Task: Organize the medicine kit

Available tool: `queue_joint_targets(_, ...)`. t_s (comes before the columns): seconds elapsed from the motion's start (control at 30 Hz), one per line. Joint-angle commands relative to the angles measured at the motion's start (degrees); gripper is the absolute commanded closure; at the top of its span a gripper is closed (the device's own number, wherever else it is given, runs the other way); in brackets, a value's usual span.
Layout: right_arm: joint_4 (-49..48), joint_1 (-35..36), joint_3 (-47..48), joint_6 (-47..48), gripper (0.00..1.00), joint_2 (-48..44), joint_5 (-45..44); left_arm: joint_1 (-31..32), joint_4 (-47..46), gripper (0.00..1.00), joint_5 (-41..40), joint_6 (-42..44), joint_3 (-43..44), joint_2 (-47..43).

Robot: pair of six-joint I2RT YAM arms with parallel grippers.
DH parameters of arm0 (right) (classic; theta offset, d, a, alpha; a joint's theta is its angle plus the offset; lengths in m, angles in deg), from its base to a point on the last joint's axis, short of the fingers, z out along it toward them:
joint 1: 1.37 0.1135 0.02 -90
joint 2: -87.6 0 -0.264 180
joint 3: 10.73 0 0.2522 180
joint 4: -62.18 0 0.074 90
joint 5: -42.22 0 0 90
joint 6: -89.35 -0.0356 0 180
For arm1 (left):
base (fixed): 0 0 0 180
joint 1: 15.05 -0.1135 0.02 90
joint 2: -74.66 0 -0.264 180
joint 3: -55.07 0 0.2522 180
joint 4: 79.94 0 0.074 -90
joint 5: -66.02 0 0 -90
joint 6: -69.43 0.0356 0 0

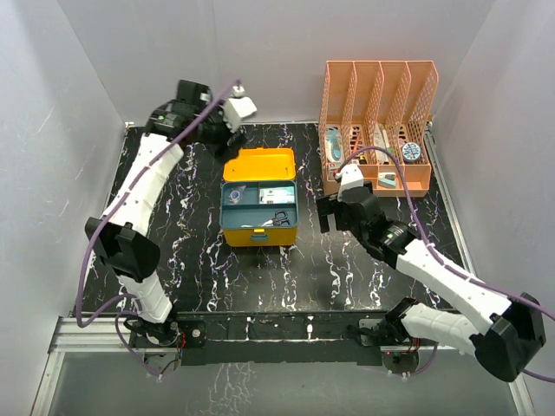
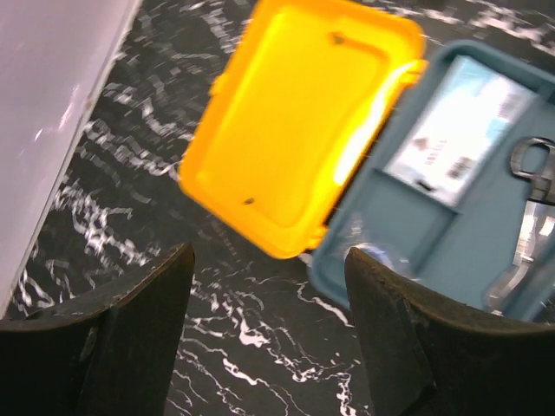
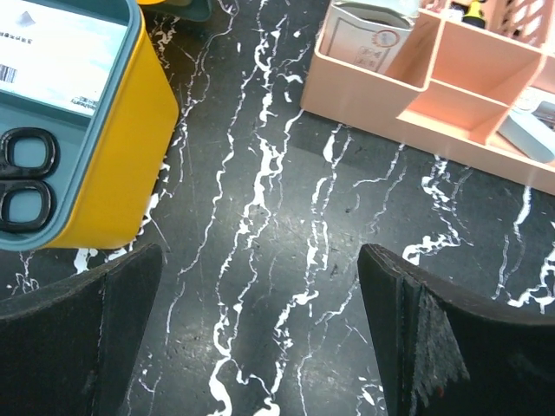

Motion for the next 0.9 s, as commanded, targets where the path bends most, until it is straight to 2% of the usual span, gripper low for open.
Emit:
queue_joint_targets(0.0,-6.88,-0.19,5.58,-0.23,0.13,5.55,4.07,-8.80,-5.08,0.31,6.05,-7.91,1.28,-1.09)
queue_joint_targets(0.17,-7.86,-0.17,14.88,-0.08,0.65,17.30,11.23,-13.38,-6.38,0.31,9.73,-10.58,-2.97,-2.61)
queue_joint_targets(0.23,-9.12,-0.21,17.52,-0.52,0.81,20.55,14.09,-14.31,-7.41,0.31,10.10,-10.57,-5.61,-4.10)
queue_joint_targets(0.3,-9.97,-0.10,19.59,-1.08,0.90,23.21,15.87,-15.02,-7.82,0.31,10.53,-10.42,-7.84,-5.36)
queue_joint_targets(0.47,-11.78,0.37,22.29,-1.98,0.95,27.84,18.65,-16.69,-8.41,0.31,11.80,-10.10,-11.73,-7.21)
queue_joint_targets(0.87,-13.06,2.92,26.44,-2.14,0.95,37.66,20.15,-18.18,-8.13,0.32,14.46,-11.09,-12.69,-6.43)
